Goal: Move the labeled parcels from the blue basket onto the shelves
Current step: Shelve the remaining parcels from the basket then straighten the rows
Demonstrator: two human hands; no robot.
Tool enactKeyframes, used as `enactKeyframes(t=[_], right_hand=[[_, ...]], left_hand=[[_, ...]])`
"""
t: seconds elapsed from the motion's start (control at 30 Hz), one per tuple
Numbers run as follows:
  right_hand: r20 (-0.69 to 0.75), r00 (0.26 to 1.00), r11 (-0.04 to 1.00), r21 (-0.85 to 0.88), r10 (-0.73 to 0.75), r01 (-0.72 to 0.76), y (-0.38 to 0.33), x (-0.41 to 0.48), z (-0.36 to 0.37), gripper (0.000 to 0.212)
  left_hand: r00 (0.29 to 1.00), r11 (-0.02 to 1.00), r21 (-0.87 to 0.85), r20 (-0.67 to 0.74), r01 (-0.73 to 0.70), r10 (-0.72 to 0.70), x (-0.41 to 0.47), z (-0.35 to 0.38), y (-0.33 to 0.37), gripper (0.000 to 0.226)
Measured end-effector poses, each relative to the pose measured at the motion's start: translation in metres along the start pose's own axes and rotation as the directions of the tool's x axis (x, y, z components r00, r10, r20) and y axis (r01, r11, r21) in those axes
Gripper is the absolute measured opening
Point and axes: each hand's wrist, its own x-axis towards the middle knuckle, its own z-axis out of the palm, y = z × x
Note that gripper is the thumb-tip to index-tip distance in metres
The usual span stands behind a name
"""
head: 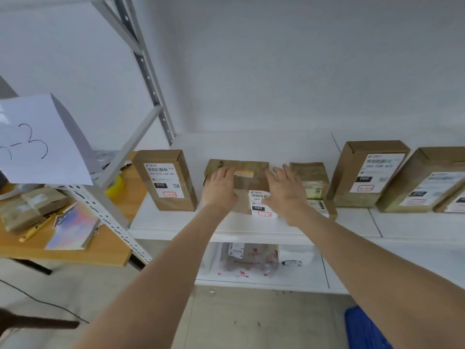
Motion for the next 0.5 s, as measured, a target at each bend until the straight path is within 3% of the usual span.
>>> enactKeyframes(t=[0.13,0.33,0.5], right_hand=[[0.017,0.999,0.999,-0.027,-0.046,0.046,0.003,0.004,-0.003,0.083],[0.026,0.999,0.993,-0.109,-0.039,0.041,0.006,0.012,0.002,0.052],[0.047,0.998,0.990,-0.138,0.037,-0.031,0.006,0.018,-0.004,0.050]], left_hand=[[0.999,0.998,0.051,0.025,-0.041,0.040,0.011,0.003,0.013,0.066],[0.993,0.999,-0.005,0.103,-0.054,0.054,0.026,0.018,0.024,0.043],[0.974,0.994,-0.010,0.199,-0.108,0.108,0.027,0.008,0.024,0.053]])
